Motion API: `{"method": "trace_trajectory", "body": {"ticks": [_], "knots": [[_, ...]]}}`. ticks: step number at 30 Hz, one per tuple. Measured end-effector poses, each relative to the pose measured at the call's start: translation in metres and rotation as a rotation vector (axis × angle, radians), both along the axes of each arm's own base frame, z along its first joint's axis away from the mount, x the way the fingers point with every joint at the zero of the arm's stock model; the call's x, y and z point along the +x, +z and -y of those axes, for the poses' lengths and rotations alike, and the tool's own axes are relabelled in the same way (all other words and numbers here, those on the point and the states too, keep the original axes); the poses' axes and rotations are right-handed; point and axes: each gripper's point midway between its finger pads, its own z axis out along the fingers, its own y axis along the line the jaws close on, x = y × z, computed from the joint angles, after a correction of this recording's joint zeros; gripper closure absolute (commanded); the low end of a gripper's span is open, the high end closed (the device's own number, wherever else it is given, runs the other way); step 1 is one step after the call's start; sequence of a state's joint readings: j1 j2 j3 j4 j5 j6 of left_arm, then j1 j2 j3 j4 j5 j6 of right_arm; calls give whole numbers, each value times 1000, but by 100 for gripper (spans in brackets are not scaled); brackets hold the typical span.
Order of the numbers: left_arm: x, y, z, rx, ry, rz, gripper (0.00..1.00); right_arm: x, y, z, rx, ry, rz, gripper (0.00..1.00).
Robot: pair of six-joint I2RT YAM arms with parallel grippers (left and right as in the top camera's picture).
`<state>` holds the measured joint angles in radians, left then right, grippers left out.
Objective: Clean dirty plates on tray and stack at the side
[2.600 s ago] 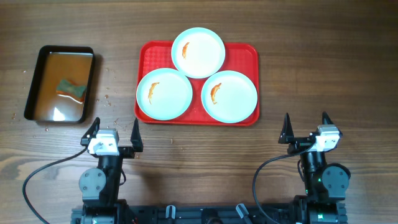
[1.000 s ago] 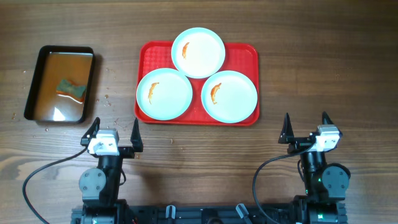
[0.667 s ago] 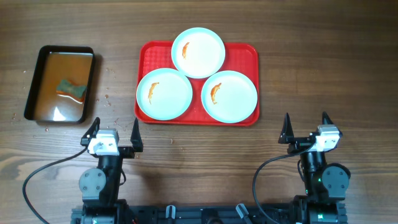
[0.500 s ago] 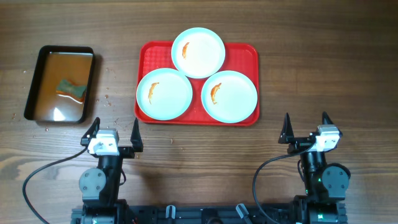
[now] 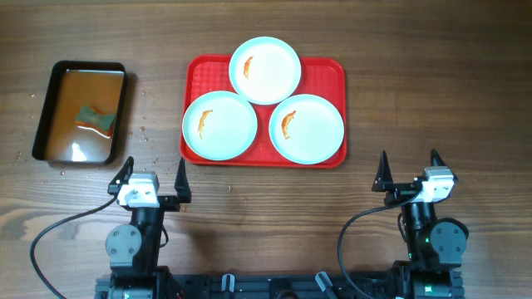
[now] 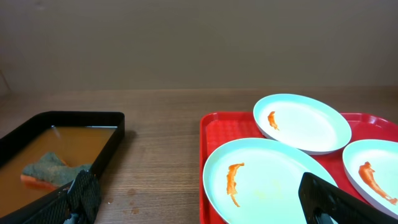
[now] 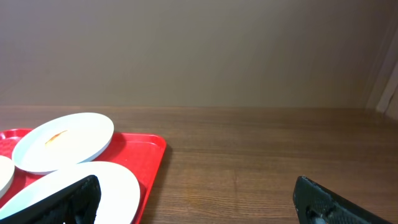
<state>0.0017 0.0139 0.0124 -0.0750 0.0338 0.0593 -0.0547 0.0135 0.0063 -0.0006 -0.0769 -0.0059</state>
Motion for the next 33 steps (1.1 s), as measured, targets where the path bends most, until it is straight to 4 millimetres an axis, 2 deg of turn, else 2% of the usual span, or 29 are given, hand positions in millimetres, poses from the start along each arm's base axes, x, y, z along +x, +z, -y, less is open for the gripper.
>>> {"method": "trace_trajectory", "body": {"ticks": [19,22,25,26,27,29,30,33], "knots": [[0,4,1,-4,-7,20,0,0,0,0,0,0,0,0],[-3,20,29,-83,-167,75,0,0,0,0,0,0,0,0],[-25,27,86,-252,-522,43,0,0,0,0,0,0,0,0],[-41,39,106,-311,-670,52,0,0,0,0,0,0,0,0],[-46,46,111,-324,-714,67,0,0,0,0,0,0,0,0],[-67,82,122,-329,-840,189,0,0,0,0,0,0,0,0],[-71,93,122,-344,-855,227,0,0,0,0,0,0,0,1],[-65,99,115,-449,-804,217,0,0,0,0,0,0,0,0]]}}
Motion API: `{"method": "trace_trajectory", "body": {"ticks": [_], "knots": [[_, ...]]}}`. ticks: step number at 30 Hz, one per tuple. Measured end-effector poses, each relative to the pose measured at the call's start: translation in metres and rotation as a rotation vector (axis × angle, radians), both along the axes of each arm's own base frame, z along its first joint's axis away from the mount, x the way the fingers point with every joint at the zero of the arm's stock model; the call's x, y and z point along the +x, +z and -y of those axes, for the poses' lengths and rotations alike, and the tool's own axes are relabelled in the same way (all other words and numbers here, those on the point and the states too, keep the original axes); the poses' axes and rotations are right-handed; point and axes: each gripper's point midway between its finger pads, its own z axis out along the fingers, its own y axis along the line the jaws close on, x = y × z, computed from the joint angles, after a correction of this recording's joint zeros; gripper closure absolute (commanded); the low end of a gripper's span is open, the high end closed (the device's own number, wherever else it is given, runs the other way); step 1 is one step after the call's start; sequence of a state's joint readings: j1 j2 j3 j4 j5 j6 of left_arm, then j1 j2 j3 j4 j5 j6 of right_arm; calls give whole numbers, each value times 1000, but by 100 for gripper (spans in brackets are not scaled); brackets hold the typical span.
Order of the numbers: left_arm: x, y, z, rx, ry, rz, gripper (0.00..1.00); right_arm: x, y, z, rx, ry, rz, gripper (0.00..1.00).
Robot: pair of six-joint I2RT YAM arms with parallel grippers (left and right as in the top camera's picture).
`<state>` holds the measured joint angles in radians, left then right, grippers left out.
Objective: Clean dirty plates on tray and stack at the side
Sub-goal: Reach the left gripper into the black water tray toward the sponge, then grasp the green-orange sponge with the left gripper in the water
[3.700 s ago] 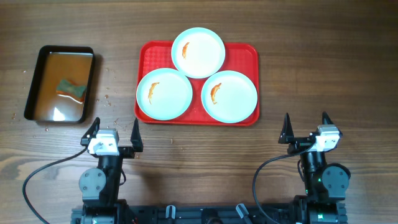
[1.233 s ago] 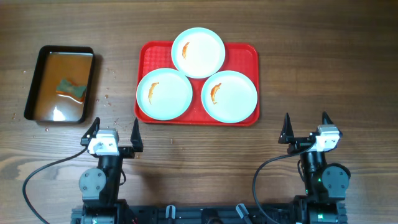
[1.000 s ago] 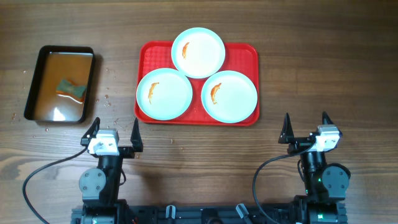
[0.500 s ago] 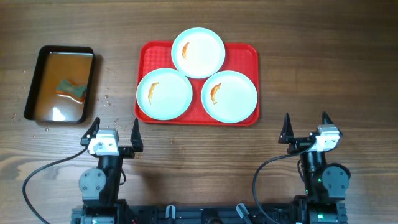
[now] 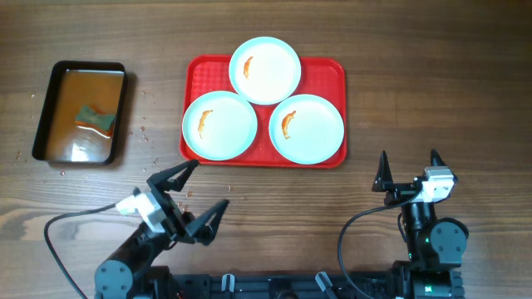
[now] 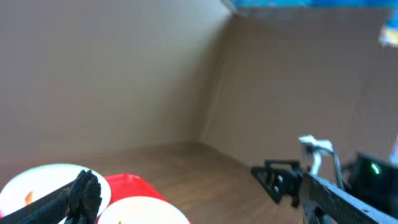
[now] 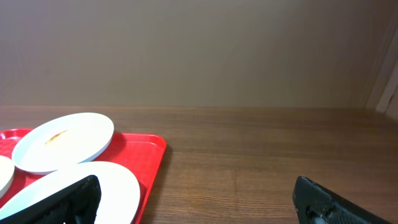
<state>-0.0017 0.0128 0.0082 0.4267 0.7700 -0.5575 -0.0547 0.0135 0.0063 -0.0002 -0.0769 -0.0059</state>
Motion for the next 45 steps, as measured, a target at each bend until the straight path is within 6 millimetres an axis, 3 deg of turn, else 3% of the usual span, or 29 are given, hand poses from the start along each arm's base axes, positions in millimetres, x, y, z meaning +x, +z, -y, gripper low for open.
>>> {"method": "trace_trajectory", "body": {"ticks": [4,7,10,14,18,21,23,27,29,33,34,35,38,41,45], "knots": [[23,-13,-16,-72,103,-147,0,0,0,0,0,0,0,0],[39,8,-30,-65,213,-169,0,0,0,0,0,0,1,0],[77,15,-51,18,371,-443,0,0,0,0,0,0,0,0],[112,-1,-77,220,525,-879,0,0,-1,0,0,0,-2,0],[161,-16,-88,341,565,-1100,0,0,-1,0,0,0,-2,0],[172,-45,-98,342,592,-1263,0,0,-1,0,0,0,-2,0],[181,-54,-123,292,657,-1403,0,0,-1,0,0,0,-3,0],[210,-58,-213,78,898,-1499,0,0,-1,0,0,0,-2,0],[214,-71,-251,-31,974,-1534,0,0,-1,0,0,0,-2,0],[209,-114,-278,-92,1021,-1664,2,0,0,0,0,0,-2,0],[210,-124,-280,-88,1026,-1685,12,0,-1,0,0,0,-2,0],[212,-133,-282,-82,1034,-1702,33,0,0,0,0,0,-2,0],[216,-168,-291,-66,1063,-1758,47,0,-1,0,0,0,-2,0],[212,-200,-300,-68,1136,-1829,44,0,0,0,0,0,-2,0],[216,-223,-310,-78,1200,-1842,40,0,0,0,0,0,-2,0]]}}
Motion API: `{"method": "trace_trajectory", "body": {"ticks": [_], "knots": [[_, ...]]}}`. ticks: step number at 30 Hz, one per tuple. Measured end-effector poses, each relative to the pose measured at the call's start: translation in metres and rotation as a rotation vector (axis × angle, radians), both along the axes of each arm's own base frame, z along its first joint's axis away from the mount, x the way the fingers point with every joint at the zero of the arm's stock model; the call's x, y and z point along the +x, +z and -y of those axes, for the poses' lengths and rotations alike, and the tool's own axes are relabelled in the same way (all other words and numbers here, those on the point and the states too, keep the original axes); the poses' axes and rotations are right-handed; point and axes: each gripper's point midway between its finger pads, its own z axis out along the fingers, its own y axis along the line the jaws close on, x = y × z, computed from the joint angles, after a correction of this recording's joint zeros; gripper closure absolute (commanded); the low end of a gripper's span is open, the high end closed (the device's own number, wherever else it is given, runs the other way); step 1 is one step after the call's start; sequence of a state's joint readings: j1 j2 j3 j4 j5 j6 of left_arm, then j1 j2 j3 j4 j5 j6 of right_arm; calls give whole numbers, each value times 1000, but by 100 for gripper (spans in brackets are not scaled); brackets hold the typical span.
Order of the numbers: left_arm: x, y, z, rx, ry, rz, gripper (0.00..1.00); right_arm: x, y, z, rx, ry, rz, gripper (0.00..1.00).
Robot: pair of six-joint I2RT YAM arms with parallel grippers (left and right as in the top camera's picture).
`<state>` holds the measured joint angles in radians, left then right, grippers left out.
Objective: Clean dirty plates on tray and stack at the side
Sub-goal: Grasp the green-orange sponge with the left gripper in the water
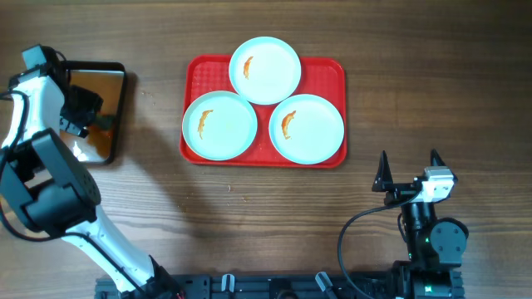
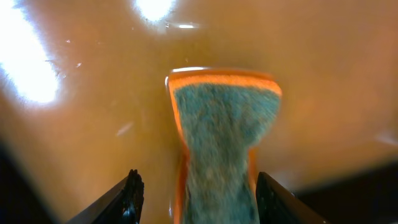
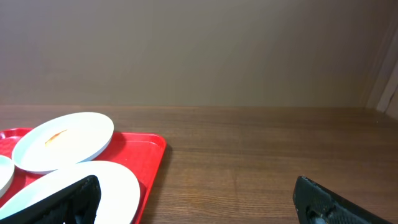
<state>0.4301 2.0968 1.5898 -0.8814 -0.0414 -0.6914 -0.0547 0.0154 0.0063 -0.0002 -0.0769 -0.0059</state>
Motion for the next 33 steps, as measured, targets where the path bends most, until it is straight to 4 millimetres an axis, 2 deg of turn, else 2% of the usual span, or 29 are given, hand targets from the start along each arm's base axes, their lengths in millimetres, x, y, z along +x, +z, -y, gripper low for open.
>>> {"method": "trace_trajectory", "body": {"ticks": [5,11,16,18,19,20,22,33], "knots": [[12,-16,1,-25,4,30,39,0,0,0,0,0,0,0],[25,-16,14,-46,-27,69,38,0,0,0,0,0,0,0],[20,-27,24,-30,-49,33,40,0,0,0,0,0,0,0],[16,-30,23,-9,-48,14,51,0,0,0,0,0,0,0],[14,-31,22,-2,-48,7,61,0,0,0,0,0,0,0],[12,-32,21,6,-45,-1,78,0,0,0,0,0,0,0],[10,-33,19,16,-36,-8,96,0,0,0,0,0,0,0],[1,-32,17,14,-21,-30,96,0,0,0,0,0,0,0]]}}
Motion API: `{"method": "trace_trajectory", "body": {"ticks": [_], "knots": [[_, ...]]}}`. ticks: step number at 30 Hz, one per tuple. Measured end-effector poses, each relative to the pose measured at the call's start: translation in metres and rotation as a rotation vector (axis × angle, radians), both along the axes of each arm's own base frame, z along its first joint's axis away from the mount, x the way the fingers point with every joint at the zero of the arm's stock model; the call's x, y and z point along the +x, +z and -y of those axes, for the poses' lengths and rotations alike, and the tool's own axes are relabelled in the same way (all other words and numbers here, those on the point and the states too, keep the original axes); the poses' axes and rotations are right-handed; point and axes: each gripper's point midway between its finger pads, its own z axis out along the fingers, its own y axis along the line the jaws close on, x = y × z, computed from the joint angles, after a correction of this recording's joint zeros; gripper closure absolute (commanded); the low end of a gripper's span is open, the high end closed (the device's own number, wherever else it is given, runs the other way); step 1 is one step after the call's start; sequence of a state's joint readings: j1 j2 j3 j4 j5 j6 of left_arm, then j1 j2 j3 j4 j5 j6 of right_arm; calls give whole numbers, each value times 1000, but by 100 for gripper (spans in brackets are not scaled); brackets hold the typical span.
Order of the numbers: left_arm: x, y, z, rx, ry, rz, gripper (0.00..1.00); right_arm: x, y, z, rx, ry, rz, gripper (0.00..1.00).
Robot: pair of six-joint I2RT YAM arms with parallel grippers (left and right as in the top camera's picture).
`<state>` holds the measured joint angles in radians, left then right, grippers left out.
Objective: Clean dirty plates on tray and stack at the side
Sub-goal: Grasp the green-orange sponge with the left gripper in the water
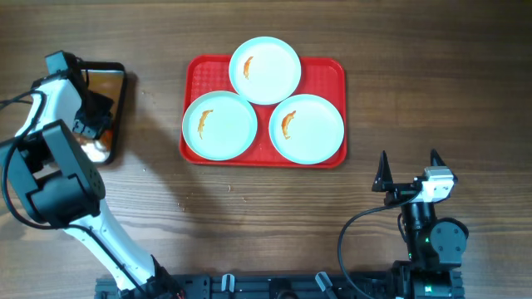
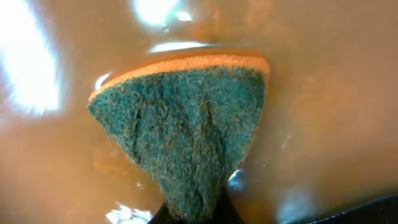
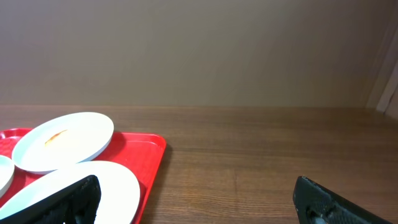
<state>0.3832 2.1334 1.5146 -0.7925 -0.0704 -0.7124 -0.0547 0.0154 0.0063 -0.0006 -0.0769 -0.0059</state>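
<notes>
Three pale blue plates, each with an orange smear, lie on the red tray (image 1: 199,71): one at the back (image 1: 265,70), one front left (image 1: 219,125), one front right (image 1: 306,128). My left gripper (image 1: 90,118) reaches down into the black tub (image 1: 121,108) of brown water. It is shut on the green and orange sponge (image 2: 186,130), pinching its lower end (image 2: 193,214) so that the sponge bends into a wedge. My right gripper (image 1: 408,166) stands open at the table's front right, nothing between its fingers (image 3: 199,208).
The left arm's white links (image 1: 41,100) cover the tub's left half. Small crumbs or drops (image 1: 187,199) speckle the wood in front of the tray. The right wrist view shows two plates (image 3: 62,140) on the tray's corner (image 3: 149,155) and bare wood to the right.
My left gripper, open with a finger either side of the flat sponge in the water, has shut on it. The sponge is now squeezed and bent. The right arm has not moved.
Both grippers rested open at the front edge, the sponge lying in the tub. Then my left arm was raised and turned to the right. Then it was down in the tub, open astride the sponge. Now it grips the sponge in the water.
</notes>
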Motion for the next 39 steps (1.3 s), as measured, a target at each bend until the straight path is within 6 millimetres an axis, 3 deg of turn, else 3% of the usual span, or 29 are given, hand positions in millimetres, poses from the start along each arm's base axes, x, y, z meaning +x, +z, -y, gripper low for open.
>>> {"method": "trace_trajectory", "body": {"ticks": [1,2,3,4,5,6,7,8,11,12,13,15,21,22,23,24,25,27,31,32,33,35,36,39], "knots": [[-1,0,-1,0,2,-1,96,0,0,0,0,0,0,0],[-2,0,-2,-1,6,-3,87,0,0,0,0,0,0,0],[-4,0,-4,-2,13,-5,54,0,0,0,0,0,0,0],[-6,0,-7,-2,24,-4,61,0,0,0,0,0,0,0],[-6,0,-10,0,23,-2,60,0,0,0,0,0,0,0],[-5,1,-15,5,37,12,53,0,0,0,0,0,0,0],[-4,1,-18,8,45,19,34,0,0,0,0,0,0,0],[-4,2,-21,13,54,25,28,0,0,0,0,0,0,0],[-2,3,-29,44,62,35,26,0,0,0,0,0,0,0],[-1,4,-33,59,64,41,27,0,0,0,0,0,0,0],[0,4,-34,65,65,44,39,0,0,0,0,0,0,0],[3,5,-37,83,68,57,96,0,0,0,0,0,0,0],[6,6,-44,119,72,68,96,0,0,0,0,0,0,0],[6,7,-45,124,72,66,92,0,0,0,0,0,0,0],[5,7,-46,130,64,62,62,0,0,0,0,0,0,0],[4,7,-46,135,57,57,11,0,0,0,0,0,0,0],[3,6,-46,137,46,47,0,0,0,0,0,0,0,0],[-6,4,-42,122,37,8,0,0,0,0,0,0,0,0],[-15,-1,-27,42,16,-23,4,0,0,0,0,0,0,0],[-17,-1,-23,23,12,-30,21,0,0,0,0,0,0,0],[-19,-1,-19,6,8,-37,47,0,0,0,0,0,0,0],[-21,-1,-16,-13,5,-40,86,0,0,0,0,0,0,0],[-21,-1,-14,-21,4,-39,96,0,0,0,0,0,0,0],[-21,-1,-11,-40,-1,-38,96,0,0,0,0,0,0,0]]}}
